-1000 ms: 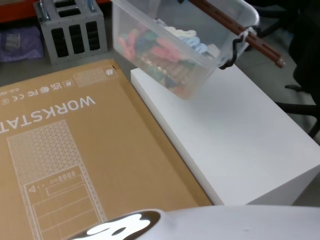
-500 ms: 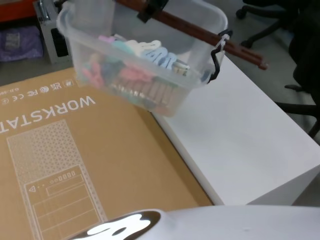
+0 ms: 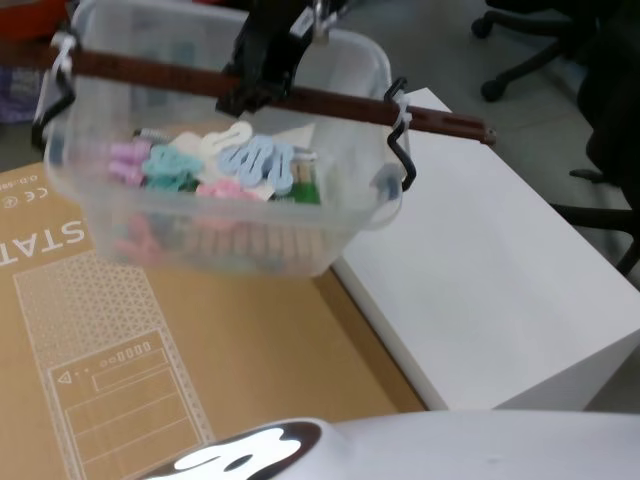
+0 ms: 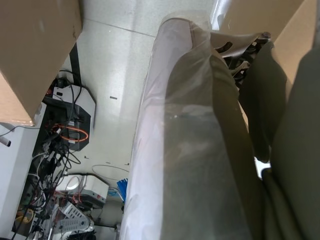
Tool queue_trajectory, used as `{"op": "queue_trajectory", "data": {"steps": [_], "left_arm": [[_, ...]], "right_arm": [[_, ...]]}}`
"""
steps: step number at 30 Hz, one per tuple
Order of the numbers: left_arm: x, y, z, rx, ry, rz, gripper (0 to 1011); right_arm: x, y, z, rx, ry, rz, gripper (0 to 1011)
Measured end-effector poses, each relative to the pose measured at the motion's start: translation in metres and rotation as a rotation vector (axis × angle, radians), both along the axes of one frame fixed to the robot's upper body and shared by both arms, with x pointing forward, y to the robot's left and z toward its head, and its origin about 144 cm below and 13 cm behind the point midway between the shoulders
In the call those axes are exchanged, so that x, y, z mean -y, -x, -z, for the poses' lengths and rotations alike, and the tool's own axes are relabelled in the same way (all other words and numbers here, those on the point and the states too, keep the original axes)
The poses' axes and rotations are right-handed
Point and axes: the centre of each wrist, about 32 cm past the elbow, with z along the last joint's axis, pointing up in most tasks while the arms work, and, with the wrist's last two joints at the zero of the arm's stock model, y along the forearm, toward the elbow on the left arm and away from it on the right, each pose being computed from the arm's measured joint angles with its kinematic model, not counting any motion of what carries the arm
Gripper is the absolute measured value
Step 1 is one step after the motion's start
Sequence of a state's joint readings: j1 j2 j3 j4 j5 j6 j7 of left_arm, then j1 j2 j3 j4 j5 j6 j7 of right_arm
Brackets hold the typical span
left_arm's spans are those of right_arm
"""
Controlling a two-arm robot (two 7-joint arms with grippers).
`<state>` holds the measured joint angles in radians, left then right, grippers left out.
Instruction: Use one hand to grasp the basket and place it at the designated location.
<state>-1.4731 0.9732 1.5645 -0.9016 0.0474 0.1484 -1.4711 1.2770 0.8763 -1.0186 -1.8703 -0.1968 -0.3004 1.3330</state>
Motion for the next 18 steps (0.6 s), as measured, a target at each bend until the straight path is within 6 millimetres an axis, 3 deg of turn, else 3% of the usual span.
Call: {"op": "queue_trajectory", "data": {"steps": [18], "left_arm": [[0.000,0.000,0.000,0.000,0.000,0.000,0]], "right_arm": [[-0.039,0.022,0.033,0.012,0.081,-0.257,237]]}}
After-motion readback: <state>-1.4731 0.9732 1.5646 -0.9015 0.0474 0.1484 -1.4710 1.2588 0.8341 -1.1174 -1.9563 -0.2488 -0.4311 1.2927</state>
